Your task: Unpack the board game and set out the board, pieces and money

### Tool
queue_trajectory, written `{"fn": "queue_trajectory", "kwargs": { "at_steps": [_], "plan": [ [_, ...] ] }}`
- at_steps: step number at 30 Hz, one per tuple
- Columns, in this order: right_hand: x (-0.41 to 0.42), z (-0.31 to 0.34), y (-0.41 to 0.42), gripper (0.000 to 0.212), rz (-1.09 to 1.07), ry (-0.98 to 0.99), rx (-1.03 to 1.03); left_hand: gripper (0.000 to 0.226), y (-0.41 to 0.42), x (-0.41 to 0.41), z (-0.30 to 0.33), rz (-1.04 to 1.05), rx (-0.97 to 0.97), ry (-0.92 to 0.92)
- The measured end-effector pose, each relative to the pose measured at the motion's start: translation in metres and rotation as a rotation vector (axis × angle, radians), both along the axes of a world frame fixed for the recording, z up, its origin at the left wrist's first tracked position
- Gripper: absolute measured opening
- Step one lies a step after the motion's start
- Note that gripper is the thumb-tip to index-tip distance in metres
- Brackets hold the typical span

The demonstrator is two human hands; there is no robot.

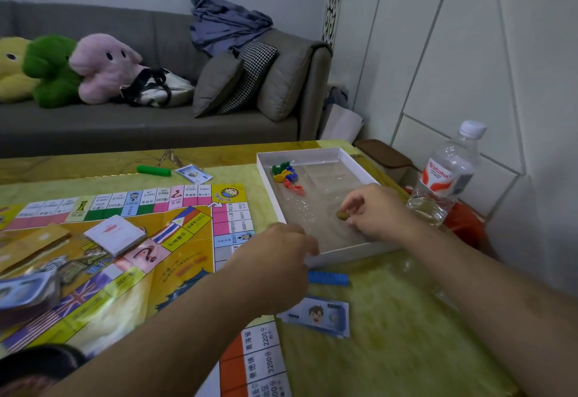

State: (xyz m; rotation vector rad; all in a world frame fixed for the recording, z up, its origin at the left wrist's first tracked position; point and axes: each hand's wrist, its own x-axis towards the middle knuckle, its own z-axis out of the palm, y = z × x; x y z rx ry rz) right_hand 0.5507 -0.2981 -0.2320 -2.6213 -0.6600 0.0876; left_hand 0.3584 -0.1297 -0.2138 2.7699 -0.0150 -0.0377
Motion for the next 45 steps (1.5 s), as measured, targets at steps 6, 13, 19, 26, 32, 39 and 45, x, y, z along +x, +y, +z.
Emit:
{"fn": "queue_trajectory", "kwargs": {
  "at_steps": [6, 13, 19, 26, 32, 39, 45],
  "plan": [
    [-0.004, 0.001, 0.006, 0.03, -0.021, -0.016, -0.12, 0.037, 0.0, 0.001, -0.001, 0.0, -0.001, 0.006],
    [-0.002, 0.0, 0.022, 0.008, -0.054, 0.001, -0.087, 0.04, 0.0, 0.0, 0.001, 0.007, 0.001, 0.021],
    [0.0, 0.009, 0.031, 0.019, -0.092, -0.007, 0.13, 0.042, 0.0, -0.001, 0.0, 0.003, -0.017, 0.006],
    [0.007, 0.015, 0.115, 0.014, -0.099, 0.049, 0.379, 0.036, 0.004, 0.002, -0.005, -0.006, -0.032, -0.049],
    [0.013, 0.009, 0.11, 0.029, -0.214, 0.046, 0.527, 0.032, 0.011, 0.002, -0.009, -0.027, -0.045, -0.052],
    [-0.055, 0.022, 0.013, 0.04, -0.19, 0.041, 0.626, 0.038, 0.011, 0.001, 0.0, 0.027, -0.028, -0.03],
    [-0.156, 0.011, -0.061, 0.024, -0.109, 0.009, 0.359, 0.024, -0.023, -0.023, 0.025, 0.053, -0.065, -0.07]
  ]
}}
